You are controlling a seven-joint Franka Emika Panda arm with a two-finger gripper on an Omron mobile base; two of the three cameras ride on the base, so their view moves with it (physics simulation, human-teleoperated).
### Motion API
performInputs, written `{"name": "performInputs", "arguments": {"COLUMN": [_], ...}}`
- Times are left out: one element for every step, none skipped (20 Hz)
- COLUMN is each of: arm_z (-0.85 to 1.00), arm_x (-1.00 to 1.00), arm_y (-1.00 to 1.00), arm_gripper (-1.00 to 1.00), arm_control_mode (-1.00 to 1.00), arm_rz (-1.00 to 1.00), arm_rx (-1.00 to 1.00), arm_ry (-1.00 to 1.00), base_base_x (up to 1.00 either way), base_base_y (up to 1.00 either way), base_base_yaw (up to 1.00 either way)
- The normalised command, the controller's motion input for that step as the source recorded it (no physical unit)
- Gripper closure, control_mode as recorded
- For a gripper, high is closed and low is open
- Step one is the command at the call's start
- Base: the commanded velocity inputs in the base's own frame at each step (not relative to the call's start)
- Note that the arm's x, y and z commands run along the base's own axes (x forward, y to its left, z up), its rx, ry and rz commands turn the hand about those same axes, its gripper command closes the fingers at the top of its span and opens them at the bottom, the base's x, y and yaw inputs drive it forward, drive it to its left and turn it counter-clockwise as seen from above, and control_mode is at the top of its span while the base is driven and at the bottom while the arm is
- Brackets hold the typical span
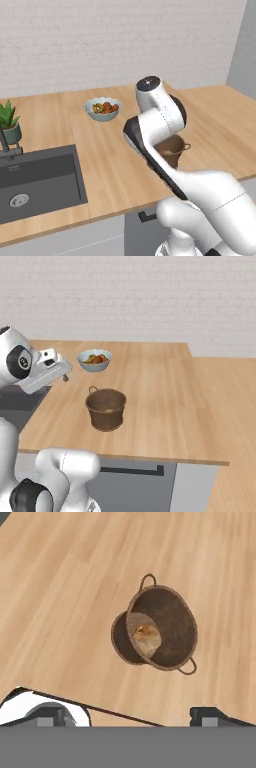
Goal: Open the cabinet, pick up the bread from the cabinet and place it in the basket. Then move the basket to the dining counter.
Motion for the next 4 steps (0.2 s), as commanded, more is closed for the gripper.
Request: {"name": "performInputs", "arguments": {"arm_z": [0.40,0.19,0.00,0.00], "arm_x": [0.00,0.00,0.00,0.00], "arm_y": [0.30,0.26,0.29,0.31], "arm_gripper": [-1.00,-1.00,-1.00,-1.00], "arm_control_mode": [-1.00,-1.00,-1.00,-1.00], "arm_rz": [0.00,0.00,0.00,0.00], "arm_rx": [0.00,0.00,0.00,0.00], "arm_ry": [0.15,0.12,0.13,0.15], "base_base_x": [0.00,0.00,0.00,0.00], "base_base_y": [0.00,0.00,0.00,0.00], "base_base_yaw": [0.00,0.00,0.00,0.00]}}
